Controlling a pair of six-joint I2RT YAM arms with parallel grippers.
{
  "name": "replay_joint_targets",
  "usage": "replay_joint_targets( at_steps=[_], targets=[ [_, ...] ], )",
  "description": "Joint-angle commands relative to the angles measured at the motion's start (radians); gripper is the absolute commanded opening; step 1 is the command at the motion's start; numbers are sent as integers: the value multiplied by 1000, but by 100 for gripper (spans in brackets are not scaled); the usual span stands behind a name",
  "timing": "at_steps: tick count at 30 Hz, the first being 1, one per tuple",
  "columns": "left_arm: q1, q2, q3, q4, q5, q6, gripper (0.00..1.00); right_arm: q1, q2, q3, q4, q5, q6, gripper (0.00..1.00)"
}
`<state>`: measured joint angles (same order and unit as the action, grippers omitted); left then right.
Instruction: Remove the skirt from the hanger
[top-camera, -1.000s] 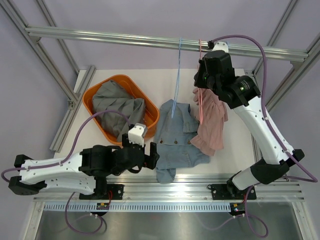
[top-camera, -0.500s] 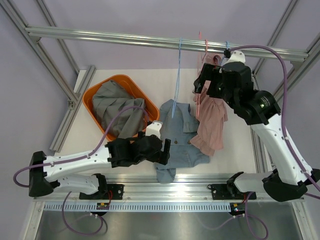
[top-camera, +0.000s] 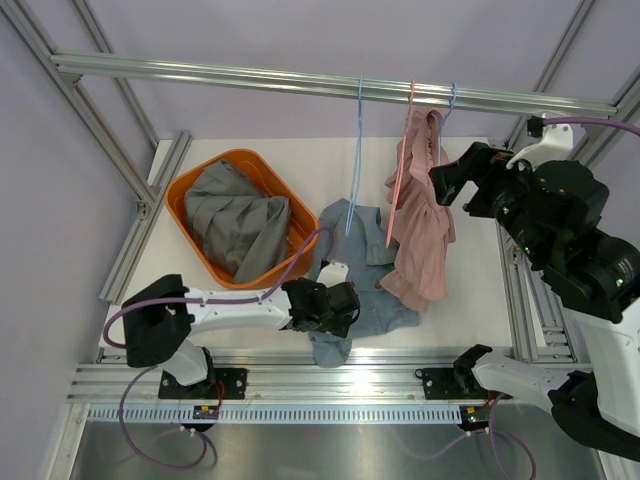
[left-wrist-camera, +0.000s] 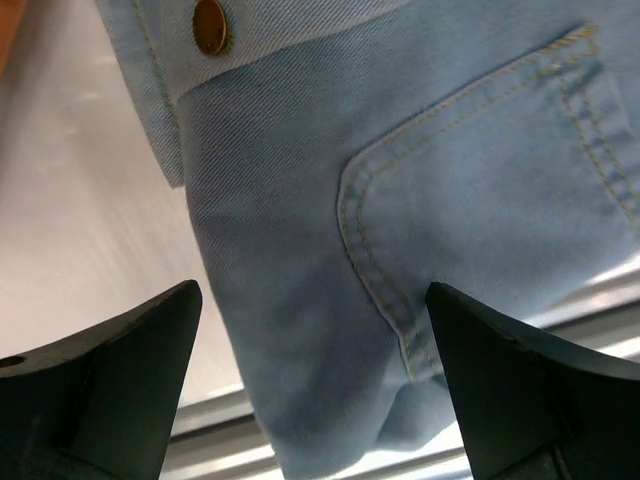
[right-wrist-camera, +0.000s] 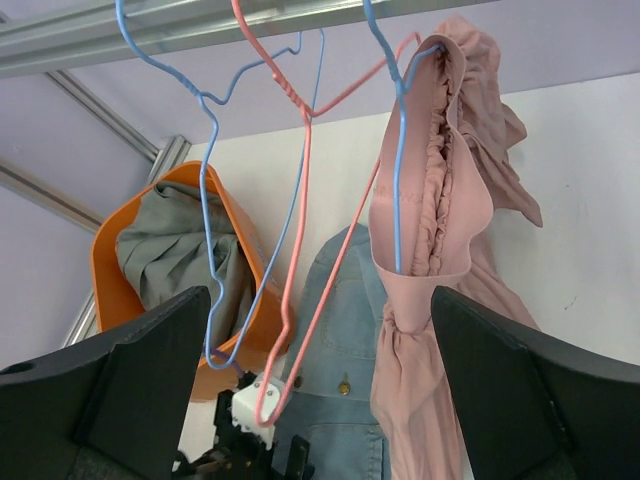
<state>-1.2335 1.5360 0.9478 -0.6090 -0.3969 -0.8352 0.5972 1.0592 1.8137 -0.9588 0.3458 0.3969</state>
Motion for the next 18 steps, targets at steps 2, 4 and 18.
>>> replay_joint_targets(
  at_steps=[2, 4, 18],
  targets=[
    [19, 91, -7, 120, 12, -12, 99, -2, -39, 9, -9, -19, -32, 99],
    [19, 133, -9, 153, 38, -13, 93, -2, -48, 9, -20, -13, -33, 99],
    [-81, -158, -60, 60, -68, -67, 0, -2, -104, -34, -11, -16, -20, 99]
  ],
)
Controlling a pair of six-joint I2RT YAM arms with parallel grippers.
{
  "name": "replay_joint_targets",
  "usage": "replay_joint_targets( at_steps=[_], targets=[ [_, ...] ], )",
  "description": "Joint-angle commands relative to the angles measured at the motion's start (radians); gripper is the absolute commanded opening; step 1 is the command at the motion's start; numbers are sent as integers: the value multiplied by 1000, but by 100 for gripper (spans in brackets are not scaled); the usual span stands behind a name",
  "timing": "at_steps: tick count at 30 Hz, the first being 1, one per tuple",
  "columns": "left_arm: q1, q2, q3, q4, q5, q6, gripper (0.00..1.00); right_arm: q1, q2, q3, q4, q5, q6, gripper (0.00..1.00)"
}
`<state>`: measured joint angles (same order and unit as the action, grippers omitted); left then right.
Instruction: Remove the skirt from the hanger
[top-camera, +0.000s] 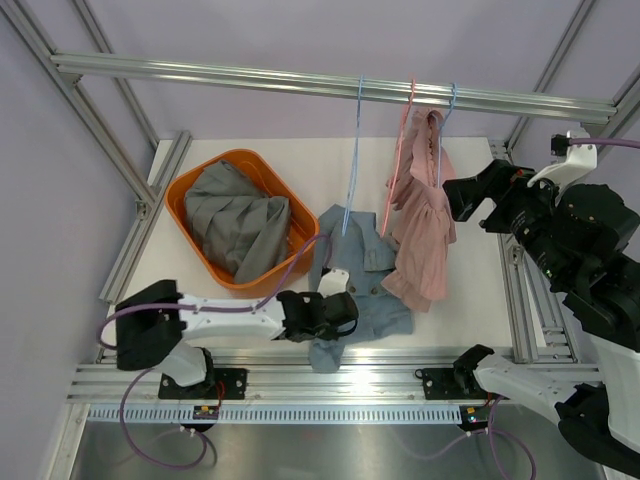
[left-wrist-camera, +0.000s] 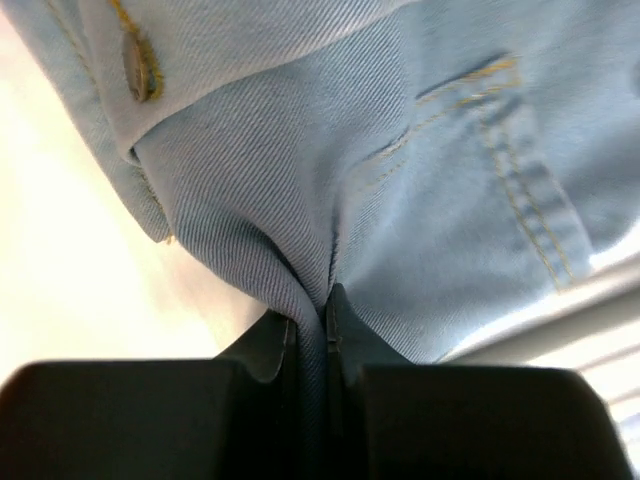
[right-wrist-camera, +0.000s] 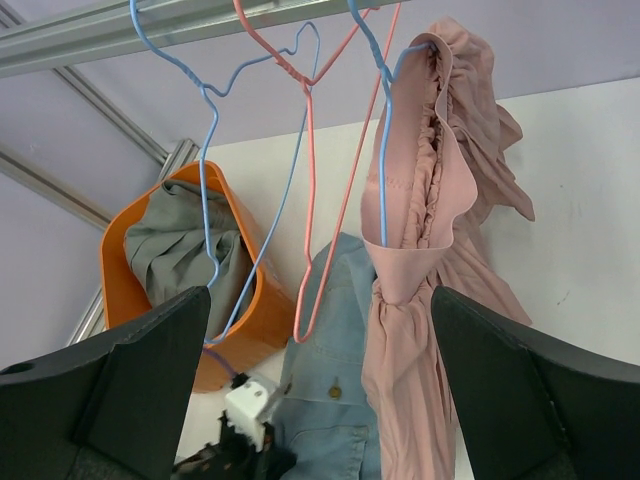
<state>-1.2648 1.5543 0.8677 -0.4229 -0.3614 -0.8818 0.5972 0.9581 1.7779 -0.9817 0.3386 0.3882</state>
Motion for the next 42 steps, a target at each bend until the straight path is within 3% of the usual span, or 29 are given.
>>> replay_joint_targets(
  at_steps=[1, 7, 16, 19, 23, 28, 29, 33, 36, 42],
  targets=[
    [-82, -222, 54, -158, -126, -13, 0, -2, -5, 5, 12, -9, -11, 99],
    [-160, -477, 311, -398, -304, 76, 0, -2, -10, 17, 6, 10, -12, 99],
    [-116, -490, 792, -634, -505, 346, 0, -2, 1, 37, -9, 5, -11, 99],
    [7, -467, 928, -610, -482, 550, 0, -2, 4, 37, -12, 4, -9, 99],
    [210, -415, 1112, -562, -336, 730, 0, -2, 5, 32, -14, 0, -9, 99],
    [606, -271, 1345, -563, -59, 834, 0, -2, 8, 32, -17, 2, -9, 99],
    [654, -255, 1344, -542, 50, 834, 0, -2, 10, 32, -17, 0, -11, 99],
    [900, -230, 1246, -456, 254, 785, 0, -2, 11, 34, -20, 19, -18, 99],
    [1013, -266, 1049, -332, 433, 710, 0, 0, 21, 38, -26, 30, -23, 100],
    [1061, -304, 775, -151, 600, 649, 0, -2, 14, 11, -5, 25, -17, 99]
  ],
)
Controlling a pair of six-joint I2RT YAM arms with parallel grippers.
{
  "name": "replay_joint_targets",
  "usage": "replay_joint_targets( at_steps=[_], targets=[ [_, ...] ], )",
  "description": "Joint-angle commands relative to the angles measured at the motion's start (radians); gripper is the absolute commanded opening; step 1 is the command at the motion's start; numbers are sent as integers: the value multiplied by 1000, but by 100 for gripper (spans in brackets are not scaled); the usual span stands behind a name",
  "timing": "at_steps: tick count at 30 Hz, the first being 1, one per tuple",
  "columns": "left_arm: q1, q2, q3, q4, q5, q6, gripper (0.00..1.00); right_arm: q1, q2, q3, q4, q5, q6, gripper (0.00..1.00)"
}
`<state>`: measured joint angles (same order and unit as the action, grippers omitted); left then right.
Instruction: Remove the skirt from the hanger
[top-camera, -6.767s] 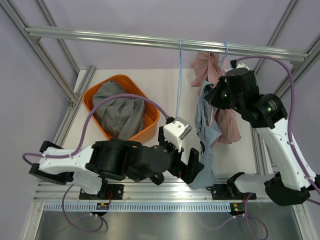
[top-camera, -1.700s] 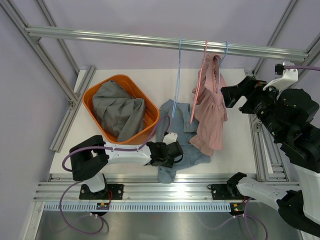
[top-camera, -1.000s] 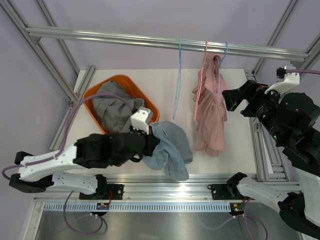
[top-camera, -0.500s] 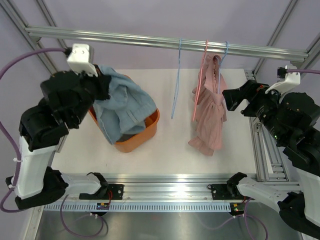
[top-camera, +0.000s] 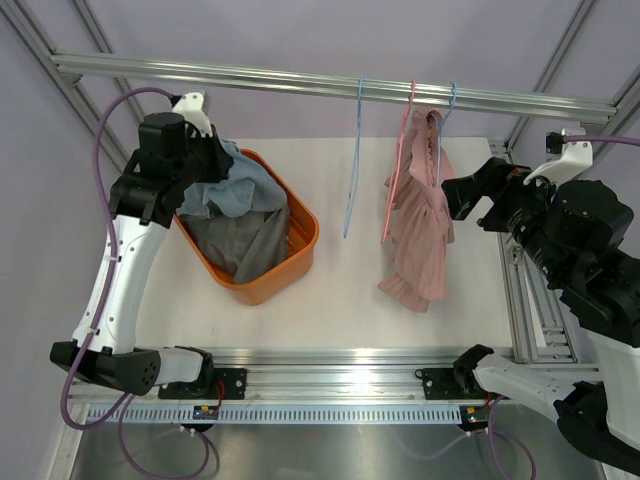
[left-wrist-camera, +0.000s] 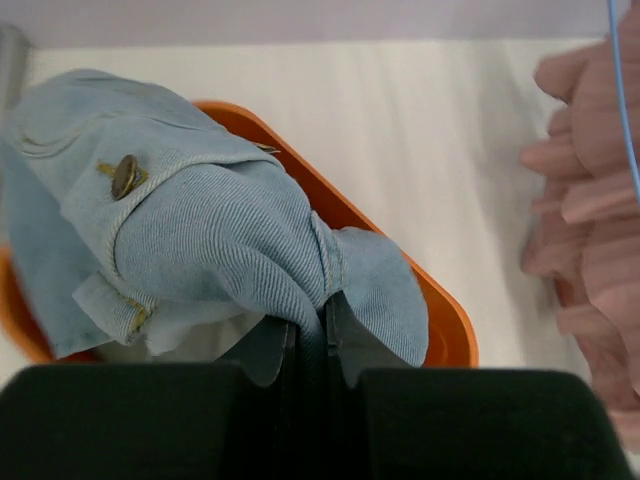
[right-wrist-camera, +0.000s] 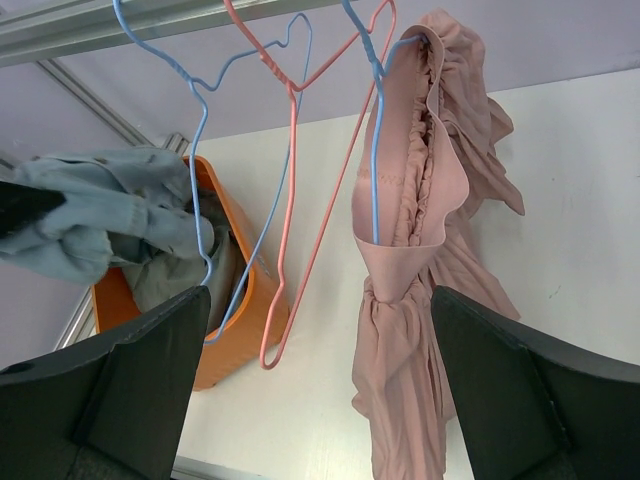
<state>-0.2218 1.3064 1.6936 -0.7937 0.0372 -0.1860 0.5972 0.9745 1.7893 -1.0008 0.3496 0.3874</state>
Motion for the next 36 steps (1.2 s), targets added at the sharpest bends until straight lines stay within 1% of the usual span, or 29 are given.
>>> replay_joint_targets(
  at_steps=[1, 4, 6, 8, 9, 12, 13, 14, 15, 16, 17, 18, 19, 20, 22, 27, 29, 31, 32, 33, 35, 36],
  targets=[
    [25, -56, -67, 266, 272, -75, 0, -2, -3, -4, 17, 15, -16, 99],
    [33, -41, -66, 289, 357, -124, 0, -2, -2, -1, 11, 23, -16, 99],
    [33, -47, -77, 287, 362, -174, 0, -2, -10, 1, 16, 28, -12, 99],
    [36, -67, -115, 283, 336, -216, 0, -2, -13, 2, 19, 38, -9, 100],
    [45, -102, -193, 301, 329, -261, 0, -2, -13, 8, 14, 42, -12, 99],
    [49, -173, -358, 346, 314, -320, 0, -2, -2, 21, -7, 54, -13, 99],
    [48, -229, -418, 361, 287, -366, 0, 0, -2, 19, -10, 57, -16, 99],
    [50, -255, -540, 376, 280, -389, 0, -2, 0, 18, -10, 58, -15, 100],
    [50, -284, -602, 392, 280, -411, 0, -2, -2, 12, -9, 57, -16, 99],
    [49, -311, -659, 411, 289, -464, 0, -2, -2, 10, -10, 60, -18, 100],
    [48, -367, -757, 422, 294, -486, 0, -2, 0, 10, -12, 66, -21, 100],
    [45, -398, -803, 439, 308, -530, 0, -2, 7, 12, -16, 69, -22, 99],
    [42, -429, -843, 476, 329, -543, 0, -2, 9, 12, -18, 75, -24, 99],
    [39, -482, -888, 479, 331, -552, 0, -2, 13, 12, -16, 74, -24, 100],
    [38, -509, -882, 444, 340, -547, 0, -2, 26, 10, -15, 74, -25, 100],
    [25, -545, -813, 386, 395, -536, 0, -2, 50, 2, -1, 75, -12, 99],
    [24, -556, -824, 387, 402, -540, 0, -2, 61, 7, 2, 86, -9, 100],
    [24, -536, -851, 377, 365, -537, 0, -2, 84, 9, 8, 98, -12, 99],
    [29, -515, -853, 370, 354, -530, 3, -2, 93, 10, 10, 103, -13, 100],
    [32, -484, -856, 385, 349, -514, 8, 0, 114, 13, 14, 110, -21, 99],
    [64, -341, -835, 381, 360, -489, 20, -2, 138, 15, 19, 156, -24, 97],
    [84, -284, -816, 361, 374, -468, 22, -5, 162, 15, 31, 170, -38, 95]
  ],
)
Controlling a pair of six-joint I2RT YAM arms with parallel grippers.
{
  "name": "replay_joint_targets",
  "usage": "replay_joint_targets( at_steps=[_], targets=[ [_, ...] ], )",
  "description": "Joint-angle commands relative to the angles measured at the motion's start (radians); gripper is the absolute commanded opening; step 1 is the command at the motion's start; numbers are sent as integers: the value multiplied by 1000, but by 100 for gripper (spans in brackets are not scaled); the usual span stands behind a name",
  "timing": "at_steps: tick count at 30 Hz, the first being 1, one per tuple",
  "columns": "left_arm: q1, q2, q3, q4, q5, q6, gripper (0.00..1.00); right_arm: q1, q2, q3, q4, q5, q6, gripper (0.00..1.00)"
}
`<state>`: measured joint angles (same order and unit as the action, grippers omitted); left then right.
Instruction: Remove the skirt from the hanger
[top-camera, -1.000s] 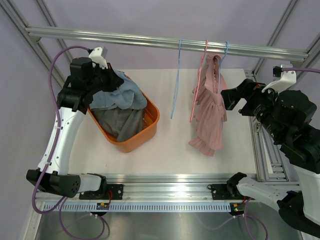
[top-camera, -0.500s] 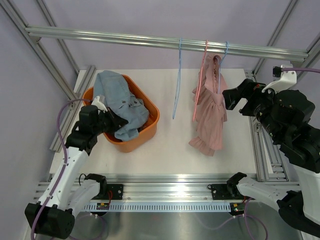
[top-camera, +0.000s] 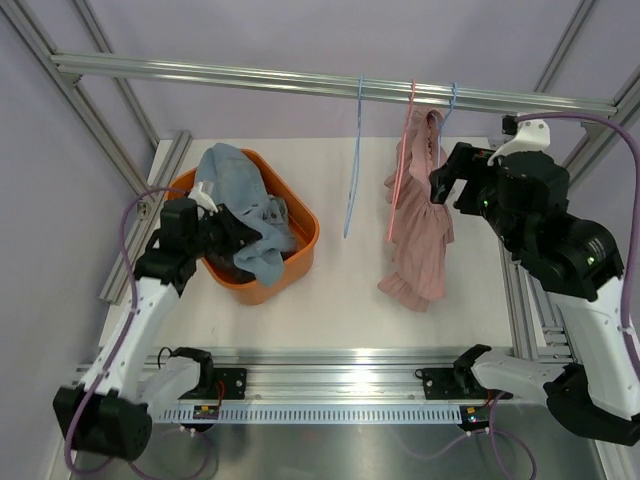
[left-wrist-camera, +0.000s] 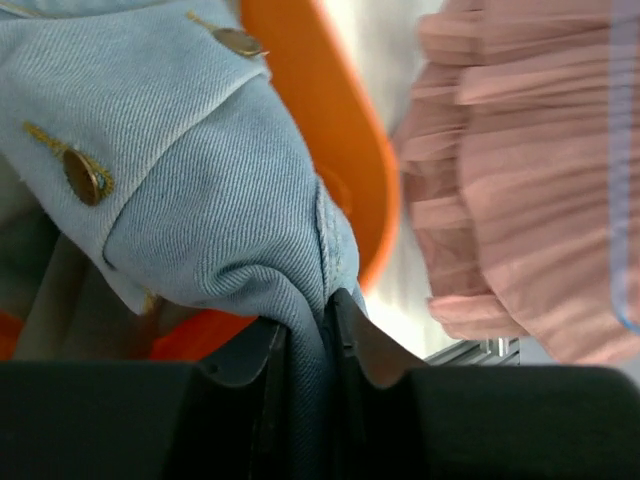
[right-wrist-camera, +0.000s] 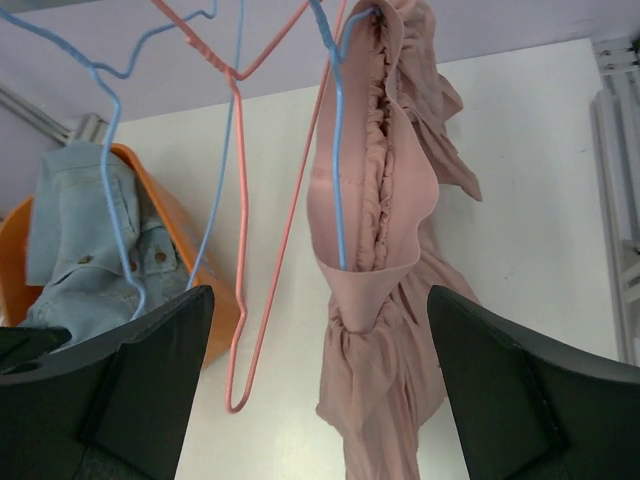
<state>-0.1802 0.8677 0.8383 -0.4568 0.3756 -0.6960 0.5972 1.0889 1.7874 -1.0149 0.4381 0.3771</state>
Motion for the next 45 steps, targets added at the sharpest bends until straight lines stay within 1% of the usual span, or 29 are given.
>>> replay_joint_targets(
  at_steps=[1, 3, 4, 5, 7, 8, 9, 10, 11, 12, 13, 14, 15, 17, 18, 22, 26, 28, 29, 30, 31, 33, 34, 36, 39, 40, 45],
  targets=[
    [68, 256, 71, 24, 89, 49, 21, -7, 61, 18, 56, 94, -36, 89],
    [114, 300, 74, 62, 103, 44, 21, -19, 106, 39, 65, 83, -59, 82],
    [120, 312, 74, 96, 70, 44, 22, -22, 121, 52, 65, 83, -61, 79],
    [128, 318, 94, 99, 62, 47, 22, -23, 134, 61, 68, 85, -66, 74],
    [128, 333, 123, 69, 16, 61, 22, -36, 158, 66, 94, 85, -86, 71],
    [128, 340, 139, 63, -1, 65, 24, -42, 166, 66, 102, 83, -92, 70],
    [127, 343, 146, 44, -16, 75, 29, -60, 183, 64, 108, 86, -96, 69],
    [127, 344, 153, 35, -45, 79, 38, -69, 187, 61, 113, 90, -99, 69],
    [128, 344, 156, 32, -52, 84, 40, -80, 190, 53, 124, 79, -104, 68],
    [128, 335, 150, 41, -52, 90, 45, -100, 190, 26, 159, 70, -115, 63],
    [127, 332, 151, 35, -52, 95, 59, -108, 189, 12, 174, 54, -119, 60],
    [128, 326, 154, 27, -56, 99, 70, -115, 192, 3, 182, 57, -122, 56],
    [128, 306, 156, 23, -46, 101, 79, -129, 200, -9, 194, 60, -133, 49],
    [127, 271, 156, 21, -29, 102, 99, -138, 207, -35, 214, 48, -147, 48],
    [125, 231, 160, 9, -21, 108, 99, -142, 209, -45, 243, 38, -161, 48],
    [108, 116, 228, -54, -4, 139, 99, -146, 250, -33, 256, 27, -188, 38],
    [58, 10, 297, -109, 8, 154, 99, -148, 267, -28, 282, 8, -199, 36],
    [12, -31, 323, -147, 13, 151, 99, -149, 278, -14, 279, 2, -195, 29],
    [-8, -44, 332, -149, 20, 145, 99, -149, 288, 1, 273, 2, -195, 22],
    [-27, -56, 335, -148, 28, 136, 99, -149, 292, 4, 272, 2, -190, 20],
    [-71, -68, 338, -151, 26, 132, 99, -151, 293, 7, 276, 4, -191, 18],
    [-116, -96, 340, -151, 28, 121, 99, -151, 295, 12, 280, 2, -190, 3],
    [-161, -102, 340, -152, 20, 116, 99, -151, 293, 13, 282, 1, -187, 0],
    [-238, -130, 325, -137, -7, 98, 99, -151, 287, 18, 283, -13, -181, 0],
    [-307, -148, 292, -115, -53, 73, 99, -149, 284, 39, 273, -3, -158, 0],
    [-349, -153, 283, -111, -69, 69, 99, -149, 286, 56, 269, 4, -152, 0],
    [-461, -148, 242, -97, -139, 52, 99, -149, 276, 83, 269, 50, -135, 0]
  ],
)
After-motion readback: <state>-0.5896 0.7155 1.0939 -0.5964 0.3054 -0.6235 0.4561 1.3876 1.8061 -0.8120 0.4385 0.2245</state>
